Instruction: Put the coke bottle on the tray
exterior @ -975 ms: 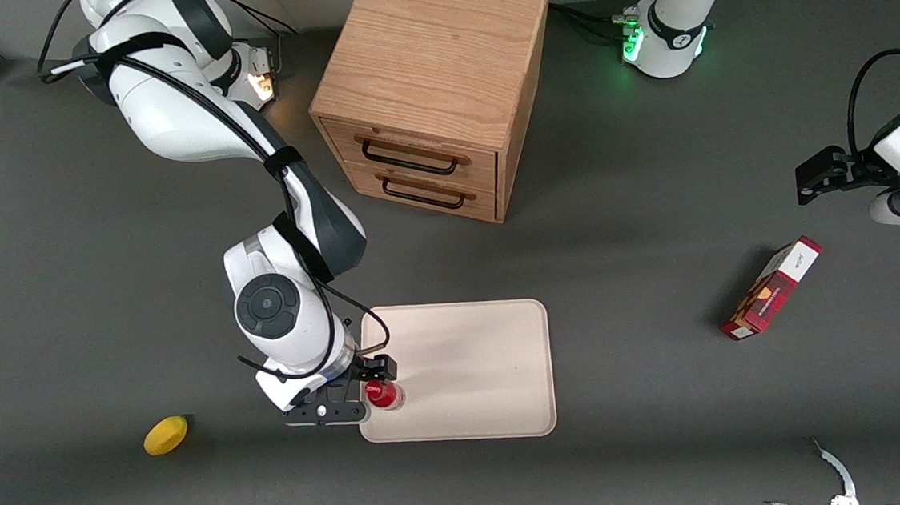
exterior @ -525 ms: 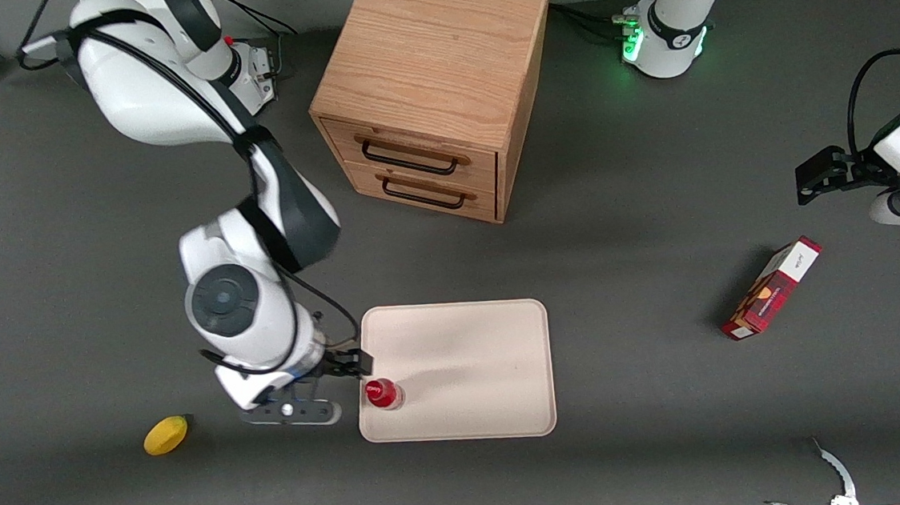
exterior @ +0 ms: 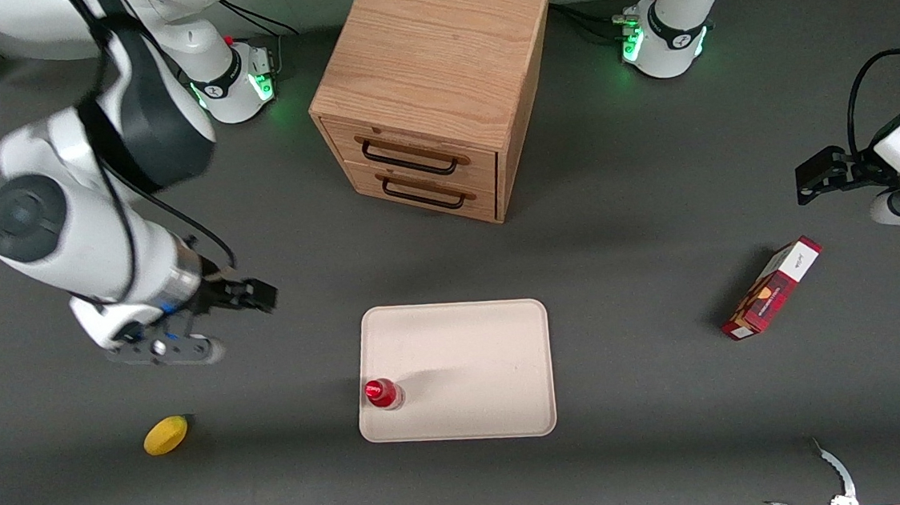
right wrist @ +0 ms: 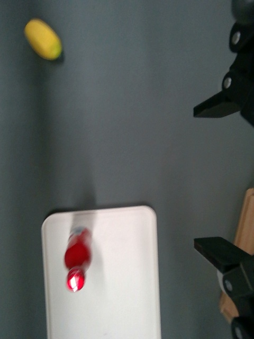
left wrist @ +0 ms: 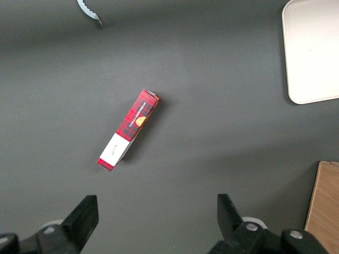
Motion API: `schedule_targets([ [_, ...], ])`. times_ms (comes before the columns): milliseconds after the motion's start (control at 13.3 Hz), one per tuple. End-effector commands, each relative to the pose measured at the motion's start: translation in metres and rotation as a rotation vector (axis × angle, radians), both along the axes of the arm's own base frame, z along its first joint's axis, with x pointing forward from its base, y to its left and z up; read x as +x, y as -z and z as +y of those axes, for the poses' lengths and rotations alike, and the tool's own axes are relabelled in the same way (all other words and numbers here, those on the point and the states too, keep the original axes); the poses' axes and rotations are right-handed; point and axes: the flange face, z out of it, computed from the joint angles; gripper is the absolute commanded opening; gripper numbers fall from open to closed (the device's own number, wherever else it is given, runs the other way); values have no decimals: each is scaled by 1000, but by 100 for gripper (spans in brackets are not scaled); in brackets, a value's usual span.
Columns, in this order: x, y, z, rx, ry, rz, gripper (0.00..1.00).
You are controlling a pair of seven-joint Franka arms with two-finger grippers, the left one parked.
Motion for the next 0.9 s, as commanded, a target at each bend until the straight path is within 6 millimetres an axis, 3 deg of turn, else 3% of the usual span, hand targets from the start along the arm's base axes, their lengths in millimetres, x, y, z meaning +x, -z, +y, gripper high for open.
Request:
schedule_targets([
  [0, -57, -23, -54, 3, -34, 1, 100],
  [150, -67, -36, -88, -1, -26, 11, 100],
  [375, -76, -55, -120, -1, -24, 7, 100],
  [825, -83, -79, -123, -2, -28, 4, 100],
])
